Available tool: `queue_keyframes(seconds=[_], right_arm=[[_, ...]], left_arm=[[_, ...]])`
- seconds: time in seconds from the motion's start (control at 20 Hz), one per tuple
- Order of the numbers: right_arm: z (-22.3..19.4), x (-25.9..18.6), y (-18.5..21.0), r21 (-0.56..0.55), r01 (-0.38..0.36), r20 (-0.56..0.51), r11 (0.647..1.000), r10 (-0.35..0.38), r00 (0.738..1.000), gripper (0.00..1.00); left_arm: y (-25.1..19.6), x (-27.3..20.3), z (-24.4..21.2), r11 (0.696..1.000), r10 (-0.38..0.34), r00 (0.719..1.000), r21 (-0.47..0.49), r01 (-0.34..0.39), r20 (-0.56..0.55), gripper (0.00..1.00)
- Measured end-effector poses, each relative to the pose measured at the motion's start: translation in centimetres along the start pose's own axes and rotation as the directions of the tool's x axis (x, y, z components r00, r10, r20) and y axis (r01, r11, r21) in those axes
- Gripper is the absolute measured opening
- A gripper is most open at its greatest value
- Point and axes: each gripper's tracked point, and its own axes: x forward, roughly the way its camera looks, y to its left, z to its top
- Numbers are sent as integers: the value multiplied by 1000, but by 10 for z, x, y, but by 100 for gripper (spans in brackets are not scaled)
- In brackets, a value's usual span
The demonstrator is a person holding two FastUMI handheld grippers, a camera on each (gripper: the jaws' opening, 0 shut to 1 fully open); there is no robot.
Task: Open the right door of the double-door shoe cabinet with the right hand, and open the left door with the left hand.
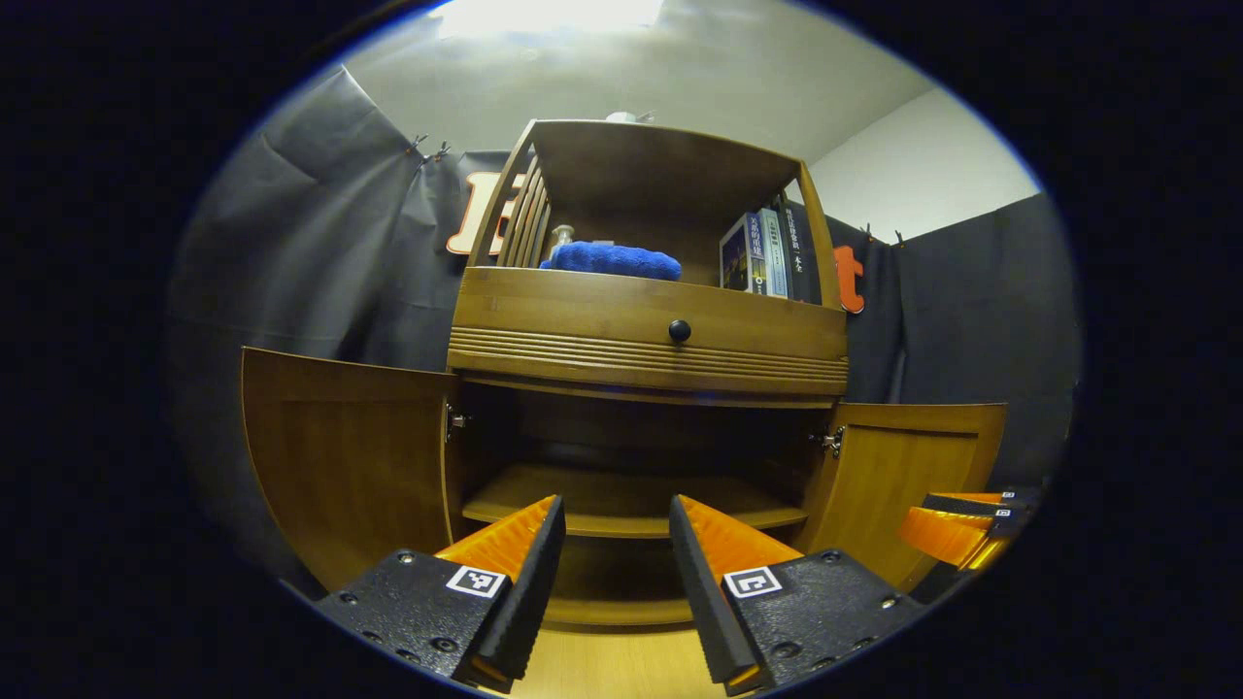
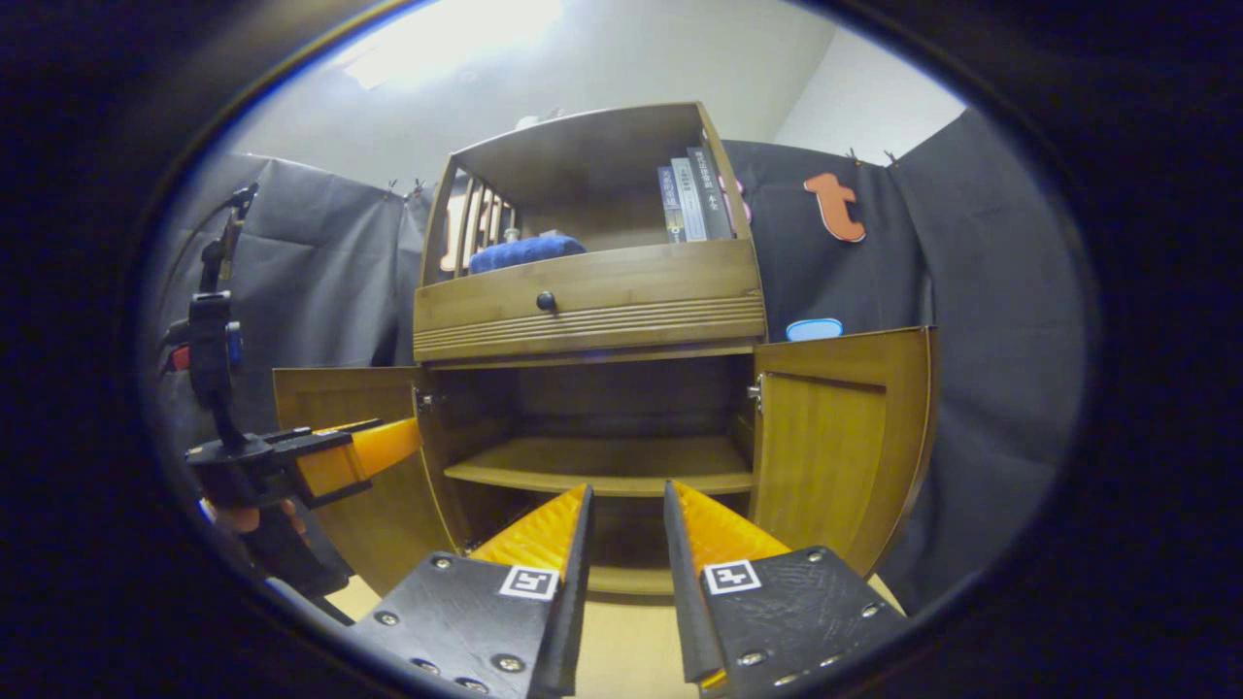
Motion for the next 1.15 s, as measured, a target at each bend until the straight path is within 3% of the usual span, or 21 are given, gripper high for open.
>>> queue_keyframes(seconds=[0.15, 0.2, 0.3, 0.4, 0.5, 0.6, 1.15], right_arm=[[-1, 3, 4, -1, -10, -1, 1000, 10, 1000, 62], [1, 4, 5, -1, -6, 0, 1000, 6, 1000, 74], [3, 5, 3, 2, 1, 16, 1000, -1, 1000, 97], [5, 6, 3, 9, 7, 24, 1000, -8, 1000, 96], [6, 6, 1, 12, 15, 26, 1000, -15, 1000, 100], [4, 5, -2, 12, 24, 26, 1000, -24, 999, 100], [6, 9, -8, 6, 59, 35, 998, -59, 998, 100]], left_arm=[[0, 0, 0, 1000, -5, 1000, 13, 5, 3, 74], [1, 2, 0, 1000, 5, 1000, 19, -5, 5, 86], [0, 2, 1, 1000, 2, 1000, 16, -2, 10, 96], [-1, 3, 0, 1000, -7, 1000, 2, 7, 10, 92], [-2, 4, -1, 1000, -12, 1000, 5, 12, 4, 95], [-3, 6, -2, 1000, -16, 1000, 15, 16, 1, 92], [-8, 16, -7, 998, -50, 999, 30, 50, -5, 95]])
